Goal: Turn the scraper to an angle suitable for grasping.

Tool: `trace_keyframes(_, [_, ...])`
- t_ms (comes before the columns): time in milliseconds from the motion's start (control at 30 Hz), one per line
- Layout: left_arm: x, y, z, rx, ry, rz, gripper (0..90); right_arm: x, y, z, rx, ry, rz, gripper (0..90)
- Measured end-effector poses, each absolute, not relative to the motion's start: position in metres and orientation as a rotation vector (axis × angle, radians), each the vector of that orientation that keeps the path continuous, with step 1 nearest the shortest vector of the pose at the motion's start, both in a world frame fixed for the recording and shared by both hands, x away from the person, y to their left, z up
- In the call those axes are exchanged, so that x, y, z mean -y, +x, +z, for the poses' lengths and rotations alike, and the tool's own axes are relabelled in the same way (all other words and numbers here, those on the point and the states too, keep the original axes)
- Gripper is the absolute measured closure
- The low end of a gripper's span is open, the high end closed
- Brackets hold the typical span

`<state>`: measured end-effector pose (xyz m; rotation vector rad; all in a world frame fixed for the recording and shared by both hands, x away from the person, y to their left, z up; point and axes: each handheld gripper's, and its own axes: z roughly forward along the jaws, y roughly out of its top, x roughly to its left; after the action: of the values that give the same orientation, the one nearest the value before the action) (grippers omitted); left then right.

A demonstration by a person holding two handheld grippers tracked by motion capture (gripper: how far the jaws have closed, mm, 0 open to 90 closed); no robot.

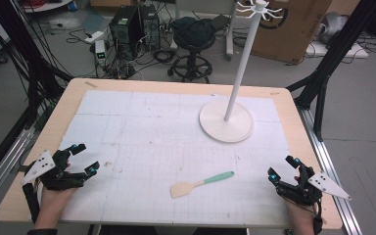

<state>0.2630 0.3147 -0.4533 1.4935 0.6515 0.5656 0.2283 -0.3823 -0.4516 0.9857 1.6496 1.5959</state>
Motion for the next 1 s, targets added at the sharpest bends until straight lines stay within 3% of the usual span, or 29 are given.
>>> trace_keyframes(1000, [-0.3137, 0.2604, -0.4536, -0.637, 1.494, 0.595, 16.7, 0.3814, 0.2308, -0.451, -1.662, 1.017, 1.57, 18.0])
